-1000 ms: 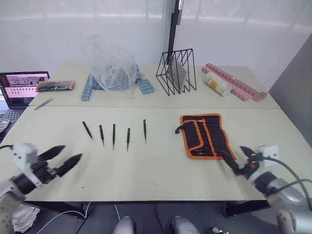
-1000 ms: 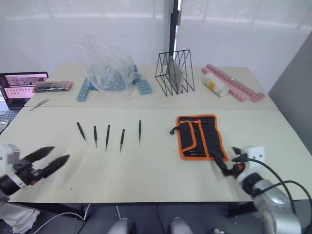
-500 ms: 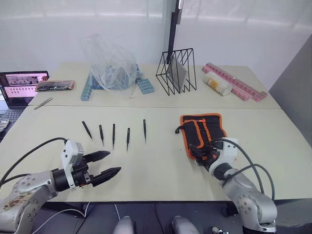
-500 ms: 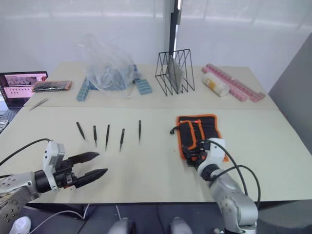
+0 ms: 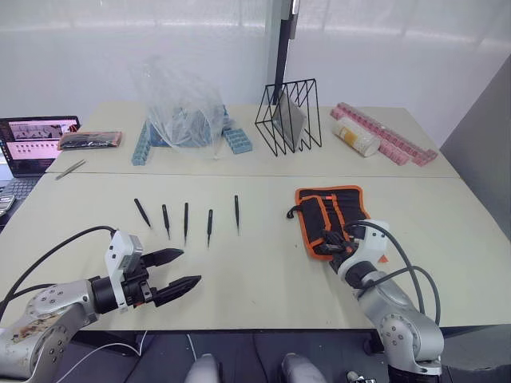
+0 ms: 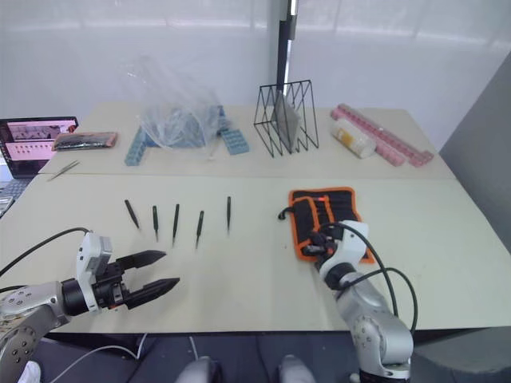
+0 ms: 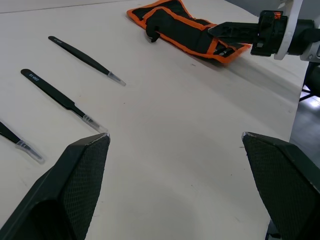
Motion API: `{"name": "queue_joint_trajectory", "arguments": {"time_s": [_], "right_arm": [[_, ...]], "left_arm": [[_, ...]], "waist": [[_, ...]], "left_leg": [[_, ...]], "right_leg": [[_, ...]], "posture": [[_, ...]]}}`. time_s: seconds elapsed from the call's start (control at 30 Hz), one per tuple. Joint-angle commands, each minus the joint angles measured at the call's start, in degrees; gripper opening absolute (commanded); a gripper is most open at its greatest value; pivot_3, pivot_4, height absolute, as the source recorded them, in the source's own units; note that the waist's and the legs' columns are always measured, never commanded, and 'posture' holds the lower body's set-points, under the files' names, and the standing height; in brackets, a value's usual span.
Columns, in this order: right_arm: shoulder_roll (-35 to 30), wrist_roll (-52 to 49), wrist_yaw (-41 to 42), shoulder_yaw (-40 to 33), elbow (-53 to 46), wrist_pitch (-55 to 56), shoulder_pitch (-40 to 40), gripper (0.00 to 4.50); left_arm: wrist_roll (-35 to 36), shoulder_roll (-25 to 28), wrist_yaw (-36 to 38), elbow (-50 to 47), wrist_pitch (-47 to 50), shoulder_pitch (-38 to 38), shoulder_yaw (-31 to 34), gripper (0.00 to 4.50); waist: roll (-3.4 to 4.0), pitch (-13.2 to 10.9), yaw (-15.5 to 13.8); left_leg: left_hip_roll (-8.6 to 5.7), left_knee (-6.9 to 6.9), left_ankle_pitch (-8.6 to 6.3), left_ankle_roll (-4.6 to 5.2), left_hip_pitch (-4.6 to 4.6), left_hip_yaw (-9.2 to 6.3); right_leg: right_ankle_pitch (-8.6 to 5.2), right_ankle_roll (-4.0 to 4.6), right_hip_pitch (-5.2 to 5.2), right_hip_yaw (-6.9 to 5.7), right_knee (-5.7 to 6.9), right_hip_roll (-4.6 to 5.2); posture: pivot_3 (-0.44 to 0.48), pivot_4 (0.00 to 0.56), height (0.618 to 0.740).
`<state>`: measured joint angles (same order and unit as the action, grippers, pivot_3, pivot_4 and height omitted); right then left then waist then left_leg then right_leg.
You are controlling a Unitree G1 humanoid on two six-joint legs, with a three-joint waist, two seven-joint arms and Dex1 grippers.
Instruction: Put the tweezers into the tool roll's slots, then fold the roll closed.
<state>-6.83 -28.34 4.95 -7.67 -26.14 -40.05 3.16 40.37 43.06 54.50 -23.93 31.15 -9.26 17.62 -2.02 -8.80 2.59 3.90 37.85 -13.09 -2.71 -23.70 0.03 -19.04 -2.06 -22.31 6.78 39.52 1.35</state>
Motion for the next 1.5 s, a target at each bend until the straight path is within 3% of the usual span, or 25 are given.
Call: {"name": "queue_joint_trajectory", "arguments": {"time_s": [0.03, 0.2, 0.4, 0.53, 0.67, 0.87, 1.13, 1.5], "right_arm": [[-2.5, 1.4, 4.3, 4.2, -1.6, 2.2, -0.5, 0.02], [-12.9, 7.3, 15.8, 14.4, -2.6, 7.2, -1.1, 0.02], [-25.7, 15.0, 28.1, 21.5, -2.6, 16.9, -1.2, 0.02], [-29.5, 16.4, 32.8, 21.4, -2.8, 21.0, -1.7, 0.02], [-32.2, 17.0, 36.6, 21.2, -4.7, 24.1, -4.0, 0.02], [-34.0, 17.6, 38.0, 20.6, -8.5, 24.5, -7.5, 0.02], [-33.8, 18.5, 36.2, 19.8, -12.9, 21.4, -11.0, 0.02], [-33.8, 19.1, 35.4, 19.5, -14.8, 19.4, -12.2, 0.00]], "left_arm": [[0.8, 0.0, -0.6, -1.9, -0.1, 1.5, 0.0, 4.50], [0.0, -0.5, -0.2, 1.2, 0.0, 9.5, -4.3, 4.50], [-11.4, -1.9, 7.4, 15.1, -7.9, 28.9, -19.0, 4.50], [-23.2, -4.1, 18.0, 30.7, -23.8, 41.7, -29.8, 4.50], [-33.0, -7.1, 24.3, 47.8, -43.1, 51.4, -36.4, 4.50], [-36.4, -14.4, 28.4, 63.9, -59.6, 60.6, -38.0, 4.50], [-37.4, -20.5, 30.4, 70.3, -68.2, 62.4, -38.0, 4.50], [-39.1, -20.8, 32.2, 73.3, -71.9, 61.8, -38.1, 0.96]], "waist": [[0.00, 0.0, 0.0], [-0.01, 0.0, -0.4], [-0.02, 0.0, -0.7], [-0.02, 0.0, -0.9], [-0.02, 0.0, -0.8], [-0.04, 0.0, -1.9], [-0.05, 0.0, -1.8], [-0.05, 0.0, -1.9]], "left_leg": [[0.00, 0.00, 0.00, 0.00, 0.00, 0.00], [-0.04, 0.02, 0.00, 0.00, -0.02, -0.02], [-0.06, 0.07, 0.02, 0.02, -0.06, -0.05], [-0.06, 0.08, 0.02, 0.03, -0.10, -0.05], [-0.05, 0.08, 0.02, 0.05, -0.13, -0.05], [-0.08, 0.29, -0.05, 0.16, -0.37, -0.11], [-0.08, 0.60, -0.11, 0.27, -0.50, -0.22], [-0.10, 0.95, -0.14, 0.32, -0.57, -0.29]], "right_leg": [[0.00, 0.00, 0.00, 0.00, 0.00, 0.00], [0.00, -0.01, 0.03, -0.02, -0.04, 0.01], [-0.01, -0.02, 0.07, -0.03, -0.18, -0.05], [-0.01, -0.02, 0.07, -0.01, -0.23, -0.09], [0.00, -0.01, 0.04, 0.00, -0.23, -0.10], [0.01, -0.04, 0.02, -0.04, -0.28, -0.09], [0.03, -0.11, 0.03, -0.09, -0.19, -0.10], [0.02, -0.17, 0.06, -0.12, -0.04, -0.10]], "posture": [[0.000, 0.150, 0.705], [0.000, 0.150, 0.705], [0.000, 0.150, 0.705], [0.000, 0.150, 0.705], [0.000, 0.150, 0.705], [0.000, 0.150, 0.705], [0.000, 0.150, 0.705], [0.000, 0.150, 0.705]]}}
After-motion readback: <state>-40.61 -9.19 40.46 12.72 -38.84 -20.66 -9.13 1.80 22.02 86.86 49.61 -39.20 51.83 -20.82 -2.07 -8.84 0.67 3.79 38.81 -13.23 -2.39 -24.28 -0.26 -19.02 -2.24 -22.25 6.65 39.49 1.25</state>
